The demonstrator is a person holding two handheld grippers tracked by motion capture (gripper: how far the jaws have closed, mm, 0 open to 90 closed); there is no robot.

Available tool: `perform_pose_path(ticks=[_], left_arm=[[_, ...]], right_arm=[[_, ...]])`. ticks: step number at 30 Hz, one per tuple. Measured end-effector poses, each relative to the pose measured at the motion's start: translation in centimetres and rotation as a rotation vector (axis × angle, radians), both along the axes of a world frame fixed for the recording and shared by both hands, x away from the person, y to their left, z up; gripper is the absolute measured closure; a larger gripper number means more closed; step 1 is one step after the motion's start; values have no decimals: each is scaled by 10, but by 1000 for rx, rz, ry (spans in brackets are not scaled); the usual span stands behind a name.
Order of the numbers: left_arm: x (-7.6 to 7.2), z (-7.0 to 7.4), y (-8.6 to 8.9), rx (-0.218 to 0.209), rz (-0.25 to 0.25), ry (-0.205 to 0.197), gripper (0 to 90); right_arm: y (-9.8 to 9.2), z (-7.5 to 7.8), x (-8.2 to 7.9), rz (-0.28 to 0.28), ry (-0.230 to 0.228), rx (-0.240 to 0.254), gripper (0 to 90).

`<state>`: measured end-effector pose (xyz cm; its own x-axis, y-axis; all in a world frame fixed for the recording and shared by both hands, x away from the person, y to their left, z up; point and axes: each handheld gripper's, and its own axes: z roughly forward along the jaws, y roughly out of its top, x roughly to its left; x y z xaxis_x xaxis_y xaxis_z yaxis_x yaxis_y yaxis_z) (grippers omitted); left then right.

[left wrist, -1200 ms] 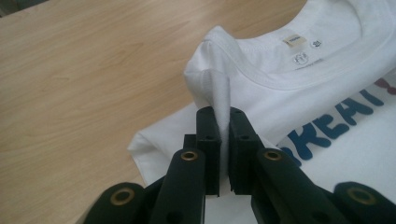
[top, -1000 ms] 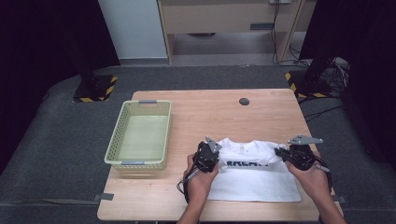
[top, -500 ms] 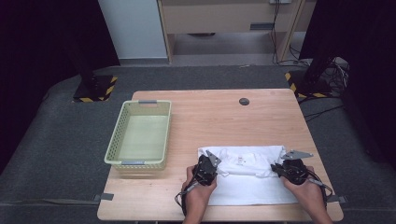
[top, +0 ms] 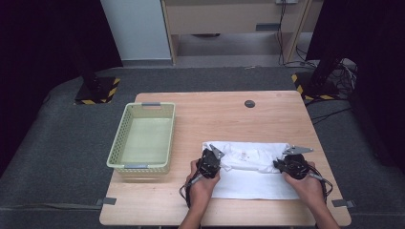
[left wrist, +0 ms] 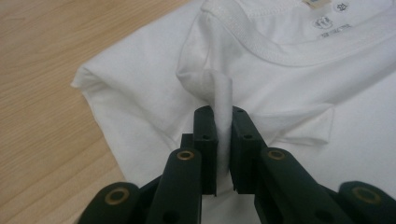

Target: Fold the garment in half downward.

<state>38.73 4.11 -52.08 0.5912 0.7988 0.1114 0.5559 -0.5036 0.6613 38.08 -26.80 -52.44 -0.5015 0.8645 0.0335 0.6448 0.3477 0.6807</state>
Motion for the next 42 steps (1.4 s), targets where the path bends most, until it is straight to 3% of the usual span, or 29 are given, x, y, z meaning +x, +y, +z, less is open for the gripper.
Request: perform_pose_path(ticks=[5,10,11,12,13,15,18,19,21,22,23,26,30,32,36,42], left_arm=[[10,-1,0,-22,4,-3,831],[7,-3,0,-31,22,-17,774],[6,-3,0,-33,27,-18,774],[5,-2,1,-36,37,-16,735],[5,1,1,-45,46,2,578],[5,2,1,-46,43,8,450],[2,11,4,-45,38,-21,373],[2,15,5,-52,40,-25,357],[3,25,7,-68,40,-42,362],[5,29,7,-70,33,-48,392],[7,33,7,-72,28,-53,428],[14,40,2,-76,7,-65,531],[36,34,-11,-82,-6,-39,571],[40,32,-14,-75,-8,-43,570],[52,22,-23,-80,-10,-34,518],[58,9,-38,-21,-53,-35,522]], right_arm=[[-3,-1,15,-12,4,12,821],[-8,-2,16,-7,-8,33,784],[-9,-2,15,-12,-12,36,744],[-10,-2,15,-19,-12,42,686],[-10,-1,14,-30,-21,51,532],[-12,2,11,-22,-59,56,469],[-15,9,9,-25,-85,72,410],[-18,15,11,-18,-97,71,345],[-19,18,13,-14,-94,75,341],[-20,21,15,-6,-92,79,468],[-18,26,19,47,-92,89,561],[-11,28,27,72,-88,88,688],[4,26,41,96,-74,78,678],[9,25,45,102,-73,78,671],[21,21,62,129,-60,52,614],[27,-1,75,135,-1,25,563]])
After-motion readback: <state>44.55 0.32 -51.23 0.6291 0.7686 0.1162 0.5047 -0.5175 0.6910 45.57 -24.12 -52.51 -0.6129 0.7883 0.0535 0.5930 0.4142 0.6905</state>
